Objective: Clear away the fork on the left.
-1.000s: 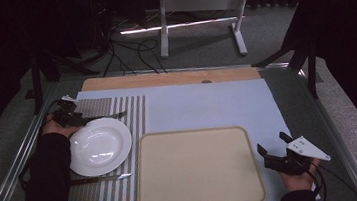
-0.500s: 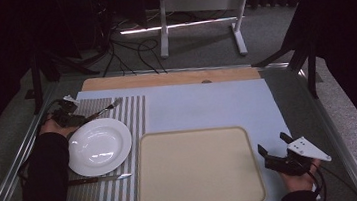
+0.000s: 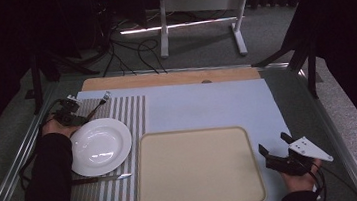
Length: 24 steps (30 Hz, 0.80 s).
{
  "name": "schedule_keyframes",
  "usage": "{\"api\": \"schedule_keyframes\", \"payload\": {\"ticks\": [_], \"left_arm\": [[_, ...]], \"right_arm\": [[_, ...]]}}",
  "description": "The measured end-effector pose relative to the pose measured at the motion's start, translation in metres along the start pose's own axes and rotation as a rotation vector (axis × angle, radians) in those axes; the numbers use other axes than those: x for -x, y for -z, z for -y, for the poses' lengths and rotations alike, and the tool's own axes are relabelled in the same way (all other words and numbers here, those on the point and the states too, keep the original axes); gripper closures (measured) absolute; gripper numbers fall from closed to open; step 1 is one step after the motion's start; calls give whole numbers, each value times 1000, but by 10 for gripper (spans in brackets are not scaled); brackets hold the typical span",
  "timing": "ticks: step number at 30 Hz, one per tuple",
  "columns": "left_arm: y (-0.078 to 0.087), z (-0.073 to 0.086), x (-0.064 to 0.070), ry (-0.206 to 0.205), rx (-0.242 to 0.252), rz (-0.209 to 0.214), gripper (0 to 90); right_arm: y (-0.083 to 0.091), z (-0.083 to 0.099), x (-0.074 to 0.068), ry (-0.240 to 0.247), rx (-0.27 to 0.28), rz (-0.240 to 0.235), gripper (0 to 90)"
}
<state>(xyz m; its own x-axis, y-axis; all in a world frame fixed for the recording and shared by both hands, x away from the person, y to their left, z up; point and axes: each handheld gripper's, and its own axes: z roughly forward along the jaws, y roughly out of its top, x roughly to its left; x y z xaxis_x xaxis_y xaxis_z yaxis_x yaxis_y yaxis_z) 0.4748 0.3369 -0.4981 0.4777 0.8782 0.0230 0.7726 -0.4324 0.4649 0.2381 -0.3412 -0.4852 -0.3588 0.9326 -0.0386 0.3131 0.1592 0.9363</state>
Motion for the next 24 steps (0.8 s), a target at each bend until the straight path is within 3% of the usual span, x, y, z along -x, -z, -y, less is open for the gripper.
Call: {"api": "schedule_keyframes", "payload": {"ticks": [3, 14, 24], "left_arm": [[3, 0, 0, 11, 11, 2, 764], [27, 0, 3, 92, 127, 16, 764], [39, 0, 13, 110, 173, 23, 764]], "right_arm": [[0, 0, 0, -1, -1, 0, 93], [-1, -1, -3, 3, 0, -9, 93], [0, -2, -1, 0, 7, -6, 93]]}}
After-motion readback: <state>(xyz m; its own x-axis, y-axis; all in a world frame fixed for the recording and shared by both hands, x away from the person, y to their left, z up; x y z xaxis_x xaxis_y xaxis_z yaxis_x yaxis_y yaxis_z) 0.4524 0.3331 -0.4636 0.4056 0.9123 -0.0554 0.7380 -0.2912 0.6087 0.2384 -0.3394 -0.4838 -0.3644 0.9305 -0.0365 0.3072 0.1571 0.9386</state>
